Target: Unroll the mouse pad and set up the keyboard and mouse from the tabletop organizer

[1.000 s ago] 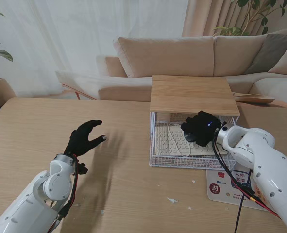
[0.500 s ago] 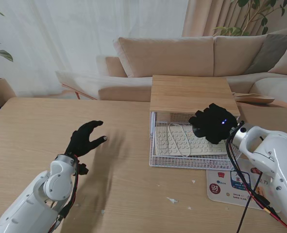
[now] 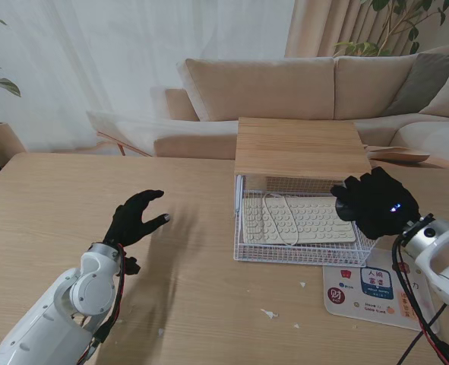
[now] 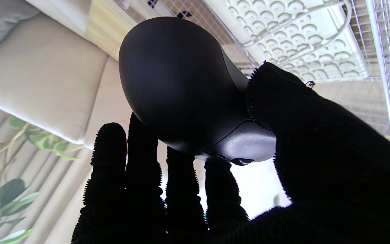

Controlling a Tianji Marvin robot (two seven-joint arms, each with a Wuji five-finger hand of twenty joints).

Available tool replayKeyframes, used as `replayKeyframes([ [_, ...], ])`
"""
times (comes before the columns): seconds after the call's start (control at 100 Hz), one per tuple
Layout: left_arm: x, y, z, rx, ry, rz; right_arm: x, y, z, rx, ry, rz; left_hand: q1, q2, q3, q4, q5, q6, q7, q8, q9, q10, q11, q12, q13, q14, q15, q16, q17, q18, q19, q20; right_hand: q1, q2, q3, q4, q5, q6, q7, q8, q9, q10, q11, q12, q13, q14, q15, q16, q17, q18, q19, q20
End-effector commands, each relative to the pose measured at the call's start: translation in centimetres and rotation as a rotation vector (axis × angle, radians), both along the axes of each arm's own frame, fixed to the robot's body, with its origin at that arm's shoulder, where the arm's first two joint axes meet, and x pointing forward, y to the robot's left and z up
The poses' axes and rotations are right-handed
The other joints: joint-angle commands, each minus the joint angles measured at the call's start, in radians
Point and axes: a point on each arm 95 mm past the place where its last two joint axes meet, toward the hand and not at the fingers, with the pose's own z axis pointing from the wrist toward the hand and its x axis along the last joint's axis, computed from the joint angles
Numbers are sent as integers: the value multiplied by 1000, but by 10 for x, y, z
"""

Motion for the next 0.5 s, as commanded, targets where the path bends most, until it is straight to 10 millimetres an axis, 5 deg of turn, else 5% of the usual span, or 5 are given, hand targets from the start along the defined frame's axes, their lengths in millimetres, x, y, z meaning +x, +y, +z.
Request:
replayKeyframes([
  [0.0,-1,-5,1,-3,10,-11,-8,-4,-7,-5,8,-25,22,12,-3,44,10,0,-19,-7,-24,17,-20,-13,-34,-7,-12,16,-8,9,-29,-17,215,76,203,33,52,-16,54,-1,72,-30,110,55,118,-28,173,37,16,-9,44,14],
  [0.49,-1,-6,-1,-2,14,-15,-61,-33,-38,-20,-32,-224,22,12,-5,44,9,0,-20,-7,-24,18,-20,-13,-34,-10,-13,16,-8,9,-29,-17,215,86,191,35,56,-6,38,-5,72,-18,102,62,113,-23,171,42,10,-4,42,15],
])
